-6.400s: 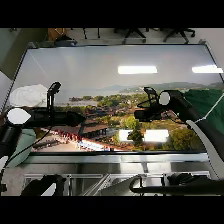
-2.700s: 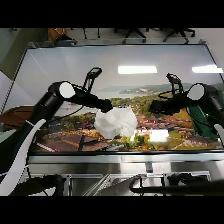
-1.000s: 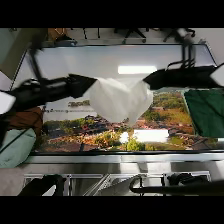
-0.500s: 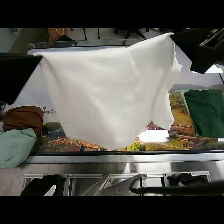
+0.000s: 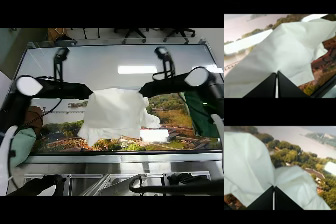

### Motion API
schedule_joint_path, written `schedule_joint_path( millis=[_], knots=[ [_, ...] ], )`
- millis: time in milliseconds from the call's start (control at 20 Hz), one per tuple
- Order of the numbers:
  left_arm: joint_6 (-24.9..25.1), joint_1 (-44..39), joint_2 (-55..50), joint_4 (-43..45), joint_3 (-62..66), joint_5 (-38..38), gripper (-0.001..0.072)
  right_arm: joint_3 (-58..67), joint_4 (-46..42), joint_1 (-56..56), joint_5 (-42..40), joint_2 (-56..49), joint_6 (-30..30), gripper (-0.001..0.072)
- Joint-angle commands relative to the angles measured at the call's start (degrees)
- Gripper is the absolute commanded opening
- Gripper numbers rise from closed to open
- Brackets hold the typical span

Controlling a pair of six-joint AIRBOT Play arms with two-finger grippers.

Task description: Fold the shirts.

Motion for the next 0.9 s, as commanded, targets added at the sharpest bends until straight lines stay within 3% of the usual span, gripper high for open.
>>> schedule_joint_path(
  millis=[0,50,150,200,350,450,500,750,850],
  knots=[
    [1.1,0.4,-10.5,0.2,0.6,0.0,0.0258,-4.6,0.3,-0.1,-3.5,-5.8,0.1,0.0032],
    [0.9,1.0,-12.3,0.1,3.0,-3.8,0.0689,-4.2,-0.6,-0.3,-3.6,-6.1,0.1,0.0086],
    [-2.2,2.5,-14.3,0.0,7.6,-12.8,0.0693,-2.8,-3.8,-2.4,-3.4,-5.2,0.2,0.0568],
    [-3.6,3.1,-14.3,-0.5,8.7,-16.7,0.0693,-2.4,-4.6,-4.0,-3.4,-4.2,0.2,0.0609],
    [-6.5,2.2,-10.3,-3.9,3.7,-21.9,0.0693,-2.3,-5.9,-11.9,-1.8,-1.5,2.6,0.0599],
    [-8.0,-1.8,-5.5,-5.0,-4.7,-17.7,0.0693,-2.4,-5.8,-17.8,2.8,-1.6,3.2,0.0505],
    [-9.2,-5.1,-3.0,-5.0,-9.6,-13.4,0.0693,-2.4,-5.7,-20.4,5.0,-2.1,3.2,0.0421],
    [-15.5,-26.0,0.0,-5.0,-26.4,14.4,0.0693,-3.9,-5.7,-25.9,8.6,-6.0,2.1,0.0418],
    [-18.1,-32.3,-3.8,-5.1,-27.4,20.9,0.0693,-5.2,-5.6,-25.7,8.6,-8.2,2.1,0.0419]
  ],
)
